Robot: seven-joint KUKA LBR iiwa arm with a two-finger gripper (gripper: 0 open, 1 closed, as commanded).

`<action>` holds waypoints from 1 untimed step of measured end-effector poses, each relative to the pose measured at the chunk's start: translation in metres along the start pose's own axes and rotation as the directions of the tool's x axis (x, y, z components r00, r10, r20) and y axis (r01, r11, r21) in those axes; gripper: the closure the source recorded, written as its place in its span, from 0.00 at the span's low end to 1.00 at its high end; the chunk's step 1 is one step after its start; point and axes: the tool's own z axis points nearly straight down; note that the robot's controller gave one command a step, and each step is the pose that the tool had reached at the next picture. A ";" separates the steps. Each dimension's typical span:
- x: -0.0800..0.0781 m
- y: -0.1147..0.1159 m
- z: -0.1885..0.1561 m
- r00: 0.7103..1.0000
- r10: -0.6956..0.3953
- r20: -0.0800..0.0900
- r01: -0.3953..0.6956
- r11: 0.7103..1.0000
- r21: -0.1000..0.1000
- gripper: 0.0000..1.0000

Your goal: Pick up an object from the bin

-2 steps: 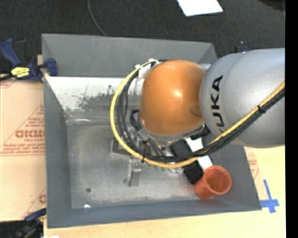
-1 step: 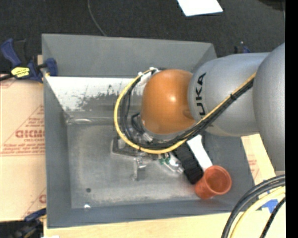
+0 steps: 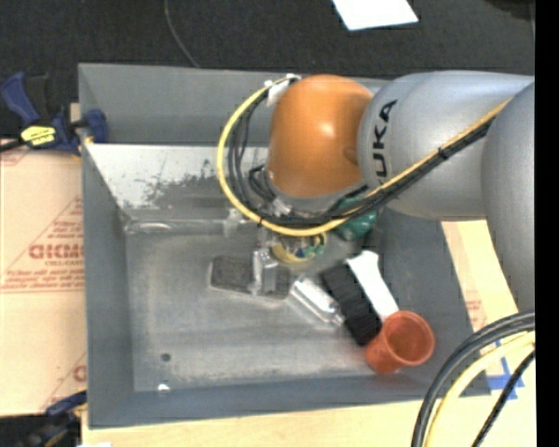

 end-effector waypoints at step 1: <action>0.033 -0.065 0.045 0.997 0.080 -0.009 -0.080 0.997 0.003 0.00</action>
Offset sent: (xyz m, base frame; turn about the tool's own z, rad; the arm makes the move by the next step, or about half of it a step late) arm -0.0051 -0.0434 -0.0920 0.2181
